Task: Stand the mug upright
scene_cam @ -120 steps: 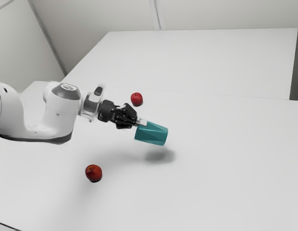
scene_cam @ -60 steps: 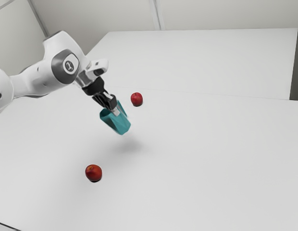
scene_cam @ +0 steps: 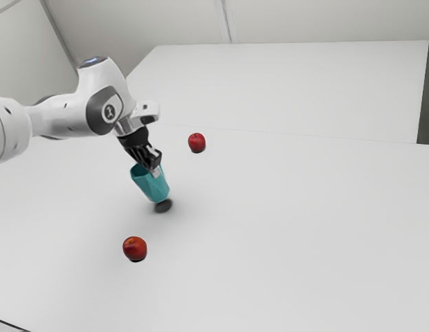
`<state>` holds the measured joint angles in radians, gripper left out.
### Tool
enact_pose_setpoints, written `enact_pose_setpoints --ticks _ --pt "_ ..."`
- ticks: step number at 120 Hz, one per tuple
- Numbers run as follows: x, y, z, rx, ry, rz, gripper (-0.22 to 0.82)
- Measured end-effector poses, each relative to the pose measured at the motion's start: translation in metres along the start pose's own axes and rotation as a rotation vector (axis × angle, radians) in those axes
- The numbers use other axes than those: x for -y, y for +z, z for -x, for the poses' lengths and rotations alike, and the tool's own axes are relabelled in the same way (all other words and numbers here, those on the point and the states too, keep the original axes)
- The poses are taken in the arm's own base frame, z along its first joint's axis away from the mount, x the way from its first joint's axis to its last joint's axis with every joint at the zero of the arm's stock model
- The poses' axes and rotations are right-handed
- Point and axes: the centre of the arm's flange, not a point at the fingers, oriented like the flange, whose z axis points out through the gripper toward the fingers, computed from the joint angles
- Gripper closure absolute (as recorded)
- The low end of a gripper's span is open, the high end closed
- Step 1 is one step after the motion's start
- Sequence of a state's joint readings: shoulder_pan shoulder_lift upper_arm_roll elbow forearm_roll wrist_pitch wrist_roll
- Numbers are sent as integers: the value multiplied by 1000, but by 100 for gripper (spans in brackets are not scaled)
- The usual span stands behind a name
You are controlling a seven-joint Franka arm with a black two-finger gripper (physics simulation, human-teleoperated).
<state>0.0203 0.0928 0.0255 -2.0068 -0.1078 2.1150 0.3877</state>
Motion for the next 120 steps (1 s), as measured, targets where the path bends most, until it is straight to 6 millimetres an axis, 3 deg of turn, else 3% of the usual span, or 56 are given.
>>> enact_pose_setpoints --ticks 49,56,72,87,109,120 --pt "5 40 -4 7 -49 -14 77" --pt "4 41 -5 4 -51 -14 71" --pt "1 33 -6 -13 -54 -16 41" --pt "-14 -12 -6 -83 -37 -32 23" --pt "-48 -130 -21 -175 5 -40 10" --pt "-62 -172 -28 -174 23 -44 6"
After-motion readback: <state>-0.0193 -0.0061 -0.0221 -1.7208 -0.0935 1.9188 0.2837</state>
